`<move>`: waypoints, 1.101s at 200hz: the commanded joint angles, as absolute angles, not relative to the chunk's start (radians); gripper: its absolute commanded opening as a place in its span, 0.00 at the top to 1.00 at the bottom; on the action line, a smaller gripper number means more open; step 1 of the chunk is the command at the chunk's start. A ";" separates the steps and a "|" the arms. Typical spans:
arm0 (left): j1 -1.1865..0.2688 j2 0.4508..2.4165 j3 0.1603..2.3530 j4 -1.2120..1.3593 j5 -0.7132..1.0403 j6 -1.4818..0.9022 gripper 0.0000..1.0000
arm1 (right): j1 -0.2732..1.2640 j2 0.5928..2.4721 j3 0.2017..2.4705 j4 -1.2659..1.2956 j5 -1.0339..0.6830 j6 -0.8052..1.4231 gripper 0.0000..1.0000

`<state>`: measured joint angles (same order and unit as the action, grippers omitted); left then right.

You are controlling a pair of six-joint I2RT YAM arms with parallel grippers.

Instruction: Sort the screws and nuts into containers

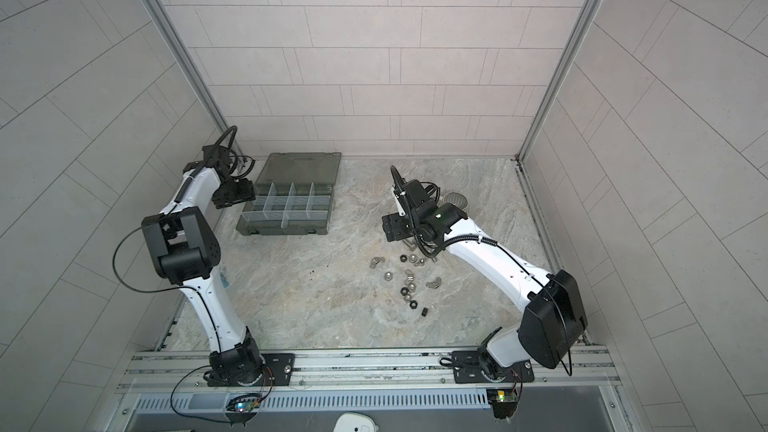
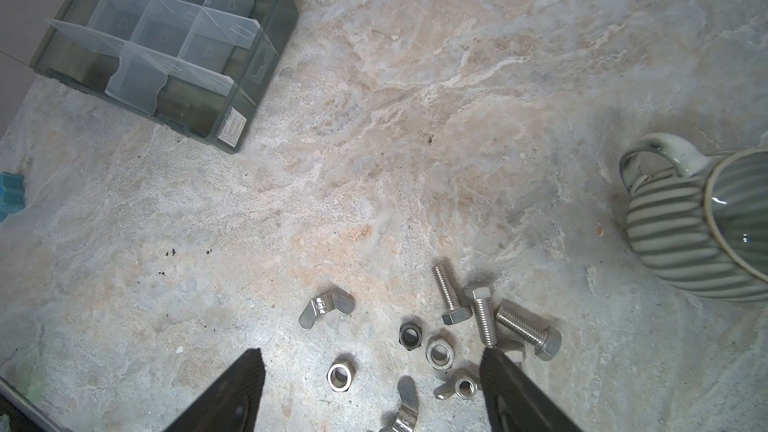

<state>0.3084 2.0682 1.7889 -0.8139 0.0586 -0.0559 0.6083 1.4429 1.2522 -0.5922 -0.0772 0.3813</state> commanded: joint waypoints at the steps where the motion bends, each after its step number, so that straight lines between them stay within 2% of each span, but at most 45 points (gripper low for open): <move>1: 0.325 2.109 1.779 -0.840 0.090 -0.038 0.33 | 0.609 1.459 1.265 -0.618 -0.059 0.362 0.17; 35: 0.327 2.144 1.778 -0.848 0.093 -0.015 0.38 | 0.606 1.494 1.288 -0.643 -0.066 0.343 0.17; 100: 0.326 2.199 1.802 -0.860 0.096 0.019 0.42 | 0.570 1.503 1.284 -0.656 -0.099 0.334 0.17; 157: 0.324 2.243 1.844 -0.912 0.190 0.009 0.70 | 0.525 1.485 1.266 -0.658 -0.122 0.331 0.17; 198: 0.309 2.234 1.828 -0.927 0.250 0.007 0.85 | 0.515 1.486 1.257 -0.666 -0.130 0.325 0.17; 220: 0.287 2.222 1.826 -0.930 0.265 0.012 0.88 | 0.511 1.489 1.255 -0.665 -0.136 0.321 0.17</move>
